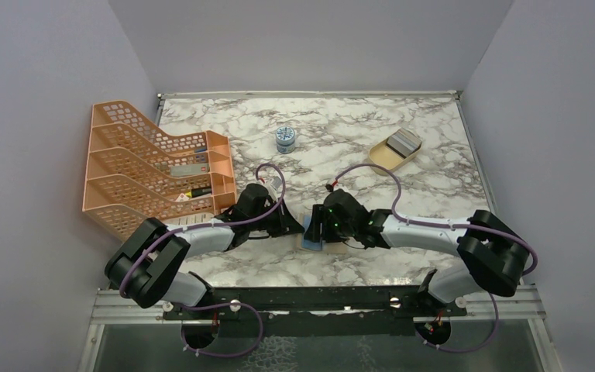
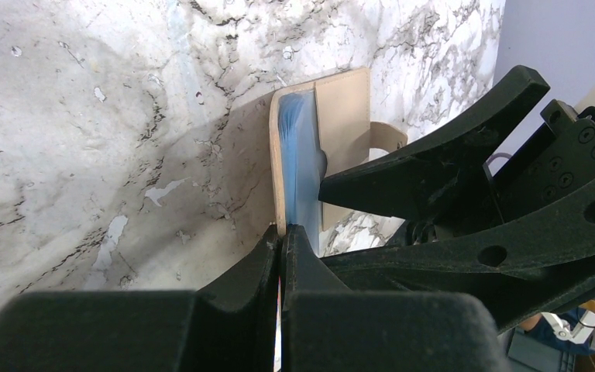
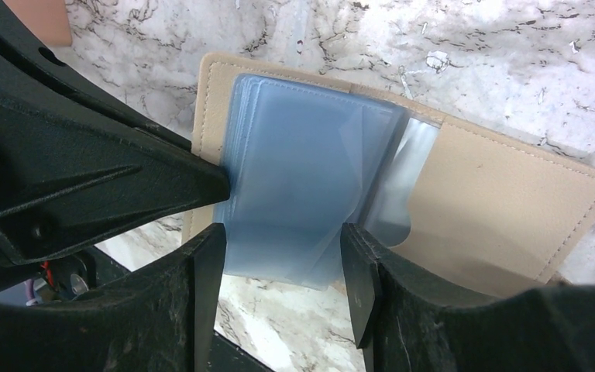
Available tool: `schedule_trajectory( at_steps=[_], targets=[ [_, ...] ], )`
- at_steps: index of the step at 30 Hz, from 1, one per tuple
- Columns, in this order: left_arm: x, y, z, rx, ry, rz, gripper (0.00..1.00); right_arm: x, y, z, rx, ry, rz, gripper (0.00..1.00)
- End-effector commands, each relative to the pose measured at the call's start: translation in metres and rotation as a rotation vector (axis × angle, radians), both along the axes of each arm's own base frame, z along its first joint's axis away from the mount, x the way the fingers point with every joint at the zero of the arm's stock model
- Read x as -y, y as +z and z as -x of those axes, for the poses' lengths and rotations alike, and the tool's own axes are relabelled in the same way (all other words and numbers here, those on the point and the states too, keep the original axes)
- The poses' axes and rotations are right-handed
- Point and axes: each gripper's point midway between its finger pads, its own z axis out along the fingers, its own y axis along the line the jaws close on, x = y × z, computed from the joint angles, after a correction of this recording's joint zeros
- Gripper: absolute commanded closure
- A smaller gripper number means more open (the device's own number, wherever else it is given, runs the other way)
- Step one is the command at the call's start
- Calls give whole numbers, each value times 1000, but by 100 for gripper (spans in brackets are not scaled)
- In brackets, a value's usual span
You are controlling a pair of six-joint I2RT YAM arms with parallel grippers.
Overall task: Put the credit cards into the card holder
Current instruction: Open the card holder at the center of the board.
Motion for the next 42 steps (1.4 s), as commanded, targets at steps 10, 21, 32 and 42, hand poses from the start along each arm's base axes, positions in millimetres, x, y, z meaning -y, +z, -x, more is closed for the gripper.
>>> schedule_trajectory(
  at_steps=[10, 21, 32, 42],
  targets=[
    [1, 1, 2, 1, -8, 18, 100, 16, 4, -6, 37, -38, 79, 41],
    [1, 1, 2, -1, -5, 15, 100, 34, 2, -9, 38, -92, 166, 43],
    [0, 1, 2, 0, -3, 15, 100, 72, 7, -5, 23, -191, 309, 43],
    [-1, 1, 1, 4, 4, 12, 100, 99, 35, -3, 61, -273, 345, 46]
  ],
)
